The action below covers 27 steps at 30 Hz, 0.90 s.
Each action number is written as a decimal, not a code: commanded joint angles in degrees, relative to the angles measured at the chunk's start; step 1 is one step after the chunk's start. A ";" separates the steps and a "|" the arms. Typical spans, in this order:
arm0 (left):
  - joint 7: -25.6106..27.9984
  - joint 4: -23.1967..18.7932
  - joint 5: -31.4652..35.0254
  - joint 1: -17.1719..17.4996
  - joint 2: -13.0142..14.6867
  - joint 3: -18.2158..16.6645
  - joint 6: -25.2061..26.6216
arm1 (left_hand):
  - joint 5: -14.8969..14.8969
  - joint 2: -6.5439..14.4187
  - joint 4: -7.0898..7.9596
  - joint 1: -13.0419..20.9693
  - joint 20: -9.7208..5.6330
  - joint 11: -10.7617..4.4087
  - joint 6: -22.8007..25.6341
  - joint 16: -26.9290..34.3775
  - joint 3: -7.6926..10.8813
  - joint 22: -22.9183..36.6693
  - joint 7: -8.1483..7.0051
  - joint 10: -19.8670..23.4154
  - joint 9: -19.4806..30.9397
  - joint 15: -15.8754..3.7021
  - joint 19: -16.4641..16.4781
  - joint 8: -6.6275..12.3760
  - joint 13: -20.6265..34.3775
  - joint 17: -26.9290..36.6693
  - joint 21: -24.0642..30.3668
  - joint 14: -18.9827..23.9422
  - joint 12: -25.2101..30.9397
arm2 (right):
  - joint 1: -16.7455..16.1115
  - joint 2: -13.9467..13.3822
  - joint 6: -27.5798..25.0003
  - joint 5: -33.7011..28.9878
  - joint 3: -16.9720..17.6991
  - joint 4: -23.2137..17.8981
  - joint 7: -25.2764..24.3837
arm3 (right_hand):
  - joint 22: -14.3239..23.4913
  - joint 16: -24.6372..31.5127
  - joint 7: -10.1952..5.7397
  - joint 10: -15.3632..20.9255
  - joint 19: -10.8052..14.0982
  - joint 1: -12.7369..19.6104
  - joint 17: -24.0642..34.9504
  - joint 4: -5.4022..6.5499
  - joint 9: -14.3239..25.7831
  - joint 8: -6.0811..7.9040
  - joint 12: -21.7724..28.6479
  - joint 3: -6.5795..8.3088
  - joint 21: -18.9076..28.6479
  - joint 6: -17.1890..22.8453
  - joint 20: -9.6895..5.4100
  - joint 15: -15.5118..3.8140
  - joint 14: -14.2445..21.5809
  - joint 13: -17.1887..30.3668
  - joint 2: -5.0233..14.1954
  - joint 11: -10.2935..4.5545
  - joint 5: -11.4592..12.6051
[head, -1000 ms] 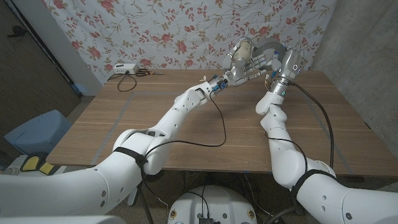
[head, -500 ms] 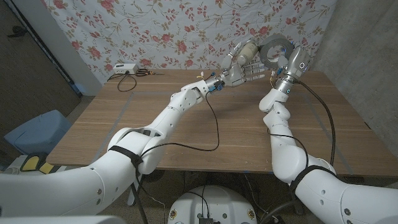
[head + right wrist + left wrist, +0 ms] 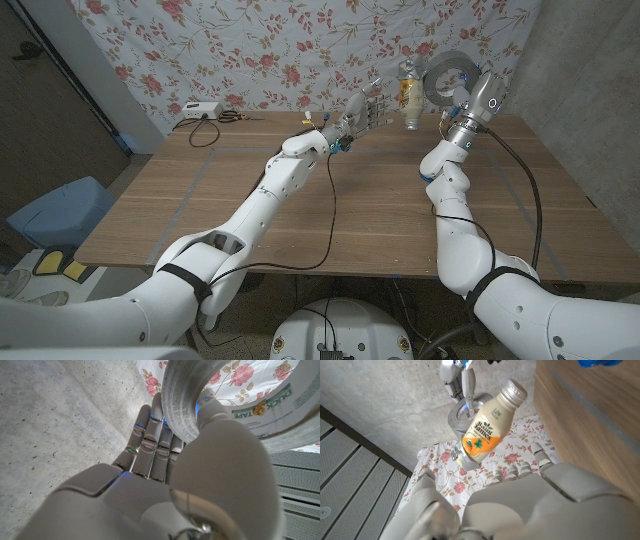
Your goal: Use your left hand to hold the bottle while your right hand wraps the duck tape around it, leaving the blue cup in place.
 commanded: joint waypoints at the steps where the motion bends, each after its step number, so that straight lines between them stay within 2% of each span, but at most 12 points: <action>1: 20.18 -7.36 13.74 3.95 4.78 4.48 -8.34 | 0.53 0.62 -0.03 0.21 0.11 -0.46 -12.52 -0.03 -0.46 0.37 -1.09 -8.88 0.15 0.13 -19.22 0.06 -0.55 -0.02 -0.92 -8.98 -0.16 | -1.99 -0.32 -0.24 0.85 -1.82 -2.57 0.00 | 0.13 -0.25 -8.27 6.42 0.43 7.04 0.13 -0.55 0.12 0.26 0.39 2.10 -0.11 8.61 -1.18 -10.28 7.30 0.15 7.19 -5.73 0.42; 5: 26.12 -9.01 18.53 4.79 6.19 5.63 -9.45 | 0.57 0.86 -0.02 0.34 0.09 -0.68 -13.34 -0.01 -0.58 0.38 -1.85 -10.08 0.13 0.08 -20.30 0.04 -0.95 -0.09 -1.74 -10.26 -0.19 | -3.54 -1.52 -0.47 2.52 -4.31 -3.77 0.00 | 0.13 -0.31 -8.31 6.83 0.49 6.99 0.14 -0.55 0.07 0.26 0.48 2.20 -0.20 8.66 -1.25 -10.25 7.45 0.12 7.15 -5.72 0.42; 7: 29.15 -10.06 21.40 5.12 7.06 6.26 -9.35 | 0.61 1.07 -0.01 0.45 0.04 -0.84 -13.71 0.03 -0.66 0.39 -3.21 -10.50 0.11 -0.13 -21.21 0.11 -1.26 -0.14 -2.40 -11.07 -0.02 | -4.37 -2.56 -0.83 4.17 -6.16 -4.32 0.00 | 0.13 -0.58 -8.38 6.83 0.52 6.97 -0.02 -0.58 0.05 0.31 0.50 2.25 -0.24 8.80 -1.24 -10.24 7.20 0.20 7.08 -5.76 0.42; 11: 32.59 -12.02 24.62 5.72 8.64 6.90 -8.77 | 0.63 1.25 0.00 0.54 0.09 -1.03 -13.36 0.10 -0.69 0.42 -3.71 -10.81 0.10 -0.06 -21.08 0.34 -1.47 -0.18 -2.53 -11.41 0.04 | -6.45 -6.29 -4.10 8.48 -12.04 -5.77 0.00 | 0.12 -0.47 -8.32 7.10 0.59 6.98 0.23 -0.66 0.00 0.32 0.51 2.37 -0.34 8.90 -1.23 -10.28 7.48 0.13 6.90 -5.72 0.42; 14: 33.82 -13.49 25.79 6.05 9.71 7.08 -7.63 | 0.64 1.41 0.00 0.63 0.10 -1.23 -13.70 0.05 -0.72 0.42 -4.11 -11.40 0.10 0.02 -21.58 0.28 -1.67 -0.22 -2.93 -12.05 -0.01 | -8.03 -10.33 -7.67 14.72 -18.14 -7.29 0.39 | 0.13 -0.59 -8.21 7.07 0.64 7.00 0.19 -0.69 -0.03 0.38 0.42 2.46 -0.38 9.09 -1.23 -10.31 7.48 0.05 6.85 -5.61 0.42; 20: 36.41 -16.14 28.73 6.68 11.83 7.49 -5.60 | 0.65 1.50 0.01 0.69 0.14 -1.15 -13.85 0.06 -0.78 0.42 -4.30 -11.81 0.09 0.08 -21.96 0.29 -1.86 -0.25 -3.26 -12.50 0.01 | -12.41 -17.79 -16.80 25.81 -28.37 -16.20 8.91 | 0.14 -0.82 -8.21 7.31 0.78 6.99 0.20 -0.74 -0.11 0.33 0.39 2.71 -0.46 9.10 -1.16 -10.27 7.46 -0.02 6.71 -5.33 0.41; 21: 36.75 -16.46 29.08 6.79 12.10 7.55 -5.41 | 0.65 1.51 0.00 0.70 0.14 -1.15 -13.95 0.05 -0.80 0.42 -4.31 -11.94 0.09 0.10 -22.03 0.26 -1.89 -0.26 -3.32 -12.60 -0.02 | -13.06 -19.02 -18.06 27.31 -29.65 -17.77 10.65 | 0.15 -0.73 -8.21 7.25 0.81 6.98 0.30 -0.73 -0.13 0.33 0.40 2.76 -0.47 9.12 -1.14 -10.28 7.63 0.07 6.73 -5.34 0.41; 27: 39.12 -18.53 32.86 7.08 13.94 8.36 -3.14 | 0.66 1.54 0.01 0.72 0.15 -1.23 -14.03 0.14 -0.88 0.43 -4.38 -12.38 0.09 0.15 -22.37 0.29 -2.05 -0.27 -3.60 -12.77 -0.04 | -14.43 -24.30 -24.54 33.31 -35.63 -22.39 14.07 | 0.16 -0.93 -8.19 7.32 0.97 6.98 0.35 -0.77 -0.19 0.30 0.34 3.02 -0.52 9.17 -1.00 -10.27 7.60 0.04 6.63 -5.43 0.38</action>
